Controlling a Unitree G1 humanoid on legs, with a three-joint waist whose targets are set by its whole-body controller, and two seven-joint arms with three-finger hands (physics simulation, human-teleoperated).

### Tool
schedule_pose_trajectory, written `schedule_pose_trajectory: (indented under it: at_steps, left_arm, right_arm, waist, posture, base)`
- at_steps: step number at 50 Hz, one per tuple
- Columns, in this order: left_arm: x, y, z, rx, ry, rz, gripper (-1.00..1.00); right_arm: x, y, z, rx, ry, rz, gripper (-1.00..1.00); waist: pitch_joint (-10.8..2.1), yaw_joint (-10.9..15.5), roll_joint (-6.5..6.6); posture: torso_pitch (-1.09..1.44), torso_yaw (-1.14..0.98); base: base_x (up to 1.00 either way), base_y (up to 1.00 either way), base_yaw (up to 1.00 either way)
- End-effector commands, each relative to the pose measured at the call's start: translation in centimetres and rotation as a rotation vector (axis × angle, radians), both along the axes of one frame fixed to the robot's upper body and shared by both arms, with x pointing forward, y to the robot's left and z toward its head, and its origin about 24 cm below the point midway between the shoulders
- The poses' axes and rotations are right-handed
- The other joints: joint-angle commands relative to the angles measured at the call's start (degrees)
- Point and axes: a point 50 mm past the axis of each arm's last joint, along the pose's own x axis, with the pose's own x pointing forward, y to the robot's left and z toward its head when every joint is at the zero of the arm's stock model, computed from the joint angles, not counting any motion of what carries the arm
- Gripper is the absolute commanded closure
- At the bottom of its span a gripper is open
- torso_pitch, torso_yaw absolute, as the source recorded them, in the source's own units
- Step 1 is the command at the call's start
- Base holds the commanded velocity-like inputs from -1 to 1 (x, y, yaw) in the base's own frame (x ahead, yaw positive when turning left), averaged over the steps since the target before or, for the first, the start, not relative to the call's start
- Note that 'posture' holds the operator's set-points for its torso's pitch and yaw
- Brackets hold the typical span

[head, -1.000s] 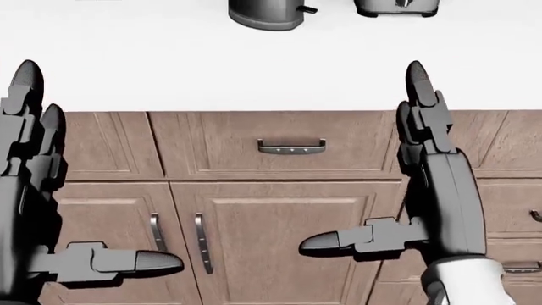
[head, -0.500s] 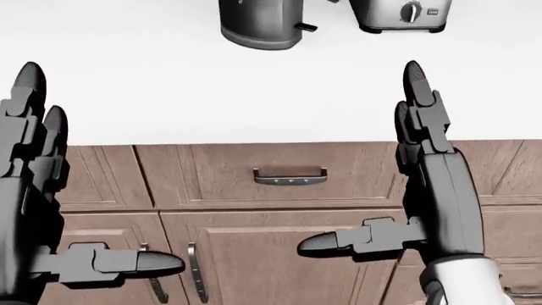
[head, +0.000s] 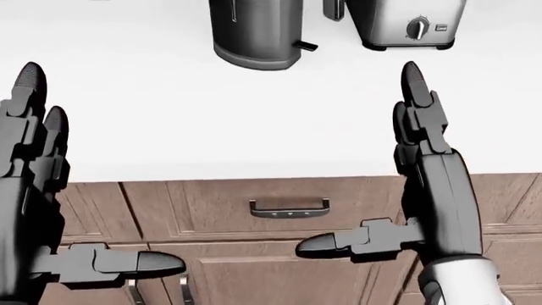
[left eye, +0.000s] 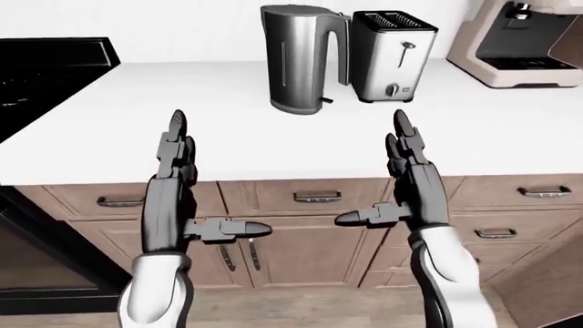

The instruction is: Press down the lever to turn on the electric kettle.

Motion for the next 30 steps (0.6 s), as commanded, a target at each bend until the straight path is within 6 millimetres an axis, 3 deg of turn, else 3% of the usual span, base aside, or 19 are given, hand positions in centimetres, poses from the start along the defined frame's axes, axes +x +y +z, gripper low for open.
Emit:
schedule_pose_trajectory:
  at_steps: [1,3,5,7,8,15,17,18,19,21,23,26,28,30]
  left_arm:
    - [-0.38,-0.29,1.27,0.004,-0.081,-0.017,-1.0]
    - [-0.37,-0.36,1.24,0.004,-0.08,-0.019,-1.0]
    - [-0.33,-0.36,1.36,0.004,-0.081,-0.02,-1.0]
    - [-0.3,-0.33,1.36,0.004,-0.081,-0.019,-1.0]
    - [-0.31,-0.33,1.37,0.004,-0.081,-0.019,-1.0]
    - [-0.35,-0.29,1.36,0.004,-0.082,-0.018,-1.0]
    - [-0.38,-0.28,1.35,0.003,-0.082,-0.017,-1.0]
    - [-0.4,-0.28,1.34,0.003,-0.082,-0.017,-1.0]
    - [-0.38,-0.28,1.31,0.003,-0.082,-0.016,-1.0]
    - [-0.39,-0.29,1.3,0.003,-0.082,-0.016,-1.0]
    - [-0.39,-0.29,1.25,0.003,-0.081,-0.016,-1.0]
    - [-0.39,-0.33,1.19,0.002,-0.081,-0.017,-1.0]
    - [-0.4,-0.34,1.2,0.002,-0.081,-0.018,-1.0]
    - [-0.43,-0.34,1.17,0.002,-0.08,-0.018,-1.0]
  right_arm:
    - [-0.32,-0.03,1.51,-0.004,-0.09,-0.004,-1.0]
    - [-0.32,-0.06,1.53,-0.003,-0.091,-0.004,-1.0]
    - [-0.33,-0.07,1.55,-0.003,-0.091,-0.004,-1.0]
    - [-0.3,-0.06,1.57,-0.003,-0.091,-0.004,-1.0]
    - [-0.29,-0.06,1.55,-0.003,-0.091,-0.004,-1.0]
    - [-0.33,-0.08,1.57,-0.004,-0.09,-0.005,-1.0]
    - [-0.37,-0.06,1.59,-0.004,-0.09,-0.005,-1.0]
    - [-0.38,-0.06,1.59,-0.003,-0.091,-0.004,-1.0]
    - [-0.36,-0.06,1.57,-0.003,-0.09,-0.004,-1.0]
    - [-0.36,-0.05,1.6,-0.004,-0.09,-0.004,-1.0]
    - [-0.36,-0.01,1.61,-0.005,-0.09,-0.004,-1.0]
    - [-0.37,0.0,1.6,-0.006,-0.09,-0.004,-1.0]
    - [-0.35,0.02,1.58,-0.006,-0.09,-0.004,-1.0]
    - [-0.37,0.01,1.6,-0.007,-0.091,-0.004,-1.0]
  waist:
    - [-0.45,-0.09,0.04]
    - [-0.48,0.13,-1.6]
    - [-1.29,0.17,-4.7]
    - [-0.96,-0.49,-3.65]
    - [-0.74,-0.21,-4.1]
    - [0.06,-0.75,-0.47]
    - [-0.45,-1.02,1.98]
    - [-1.18,-1.02,4.09]
    - [-0.95,-0.43,2.28]
    - [-0.57,-0.32,2.75]
    - [-1.02,-0.05,1.94]
    - [-0.58,0.04,0.38]
    - [-0.42,0.2,-1.11]
    - [-0.91,0.28,-3.72]
  posture:
    - [0.0,0.0]
    - [0.0,0.0]
    - [0.0,0.0]
    - [0.0,0.0]
    - [0.0,0.0]
    - [0.0,0.0]
    - [0.0,0.0]
    - [0.0,0.0]
    - [0.0,0.0]
    - [0.0,0.0]
    - [0.0,0.0]
    - [0.0,0.0]
    - [0.0,0.0]
    - [0.0,0.0]
  base:
    - [0.14,0.0,0.0]
    - [0.15,0.0,0.0]
    - [0.14,0.0,0.0]
    - [0.14,0.0,0.0]
    - [0.15,0.0,0.0]
    - [0.15,0.0,0.0]
    - [0.14,0.0,0.0]
    - [0.15,0.0,0.0]
    - [0.15,0.0,0.0]
    - [0.14,0.0,0.0]
    - [0.15,0.0,0.0]
    - [0.14,0.0,0.0]
    - [0.15,0.0,0.0]
    - [0.14,0.0,0.0]
